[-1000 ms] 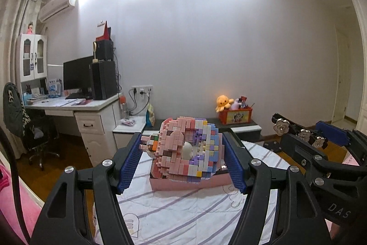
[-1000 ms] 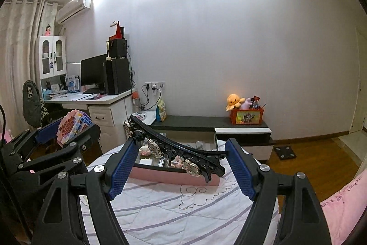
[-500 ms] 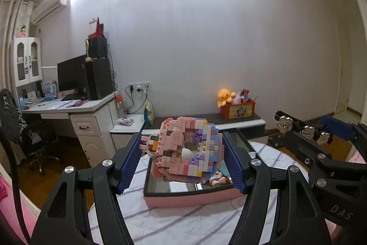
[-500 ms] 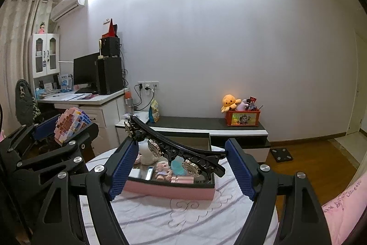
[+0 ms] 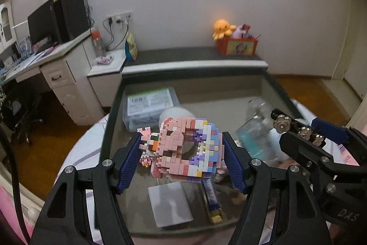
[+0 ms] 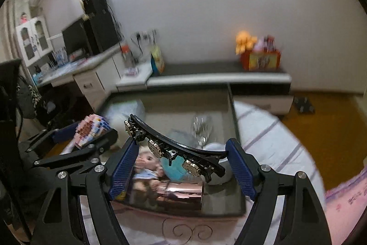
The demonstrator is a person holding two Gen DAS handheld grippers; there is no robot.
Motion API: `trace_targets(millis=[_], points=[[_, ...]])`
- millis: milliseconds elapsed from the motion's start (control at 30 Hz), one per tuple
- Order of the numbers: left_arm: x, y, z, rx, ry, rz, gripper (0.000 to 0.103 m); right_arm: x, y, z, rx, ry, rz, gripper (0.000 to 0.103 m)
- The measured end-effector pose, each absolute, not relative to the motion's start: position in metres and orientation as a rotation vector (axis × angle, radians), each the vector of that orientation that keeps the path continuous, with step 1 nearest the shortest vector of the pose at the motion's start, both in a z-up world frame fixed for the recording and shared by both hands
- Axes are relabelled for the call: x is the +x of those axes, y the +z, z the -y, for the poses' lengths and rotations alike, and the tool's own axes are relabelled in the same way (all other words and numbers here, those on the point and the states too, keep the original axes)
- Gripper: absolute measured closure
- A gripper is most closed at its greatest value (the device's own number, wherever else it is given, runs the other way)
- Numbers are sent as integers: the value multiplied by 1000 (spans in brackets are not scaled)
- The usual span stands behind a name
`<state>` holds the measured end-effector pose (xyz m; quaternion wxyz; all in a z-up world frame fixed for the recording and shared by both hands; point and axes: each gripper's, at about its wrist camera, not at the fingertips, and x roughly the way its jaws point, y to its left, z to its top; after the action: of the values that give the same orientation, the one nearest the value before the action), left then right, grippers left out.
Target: Organize rigid objects
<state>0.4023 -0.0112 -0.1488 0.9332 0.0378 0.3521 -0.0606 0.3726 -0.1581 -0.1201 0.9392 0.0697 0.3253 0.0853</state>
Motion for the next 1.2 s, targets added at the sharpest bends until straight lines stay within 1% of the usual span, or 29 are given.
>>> trace_targets(millis=[67,100,133,167,200,267,400,567,833,1067,1200], points=[[405,-154,10,73,-127,-733,33,382,-134,160,154,179,-706,23],[405,-155,10,64,-130,-737,28,384,-140,161,159,176,-725,20],[406,-155,9,58,-126,-742,24,386,-144,162,167,172,-735,20],[405,-155,7,50,-120,-746,16,385,-145,162,171,167,-732,19],[403,-152,2,41,-129,-741,14,382,-144,164,174,163,-722,17],[392,-145,-2,18,-138,-710,13,376,-140,166,187,171,-707,14],[355,-123,-9,3,-138,-644,9,351,-121,164,165,195,-667,14],[284,-88,-14,36,-121,-528,7,296,-88,156,106,194,-546,14],[176,-45,-26,52,-78,-376,6,184,-41,141,17,153,-377,14],[96,-22,-34,49,-45,-269,6,110,-24,136,1,143,-295,14],[68,-15,-35,53,-37,-233,6,78,-15,134,-4,138,-259,14]])
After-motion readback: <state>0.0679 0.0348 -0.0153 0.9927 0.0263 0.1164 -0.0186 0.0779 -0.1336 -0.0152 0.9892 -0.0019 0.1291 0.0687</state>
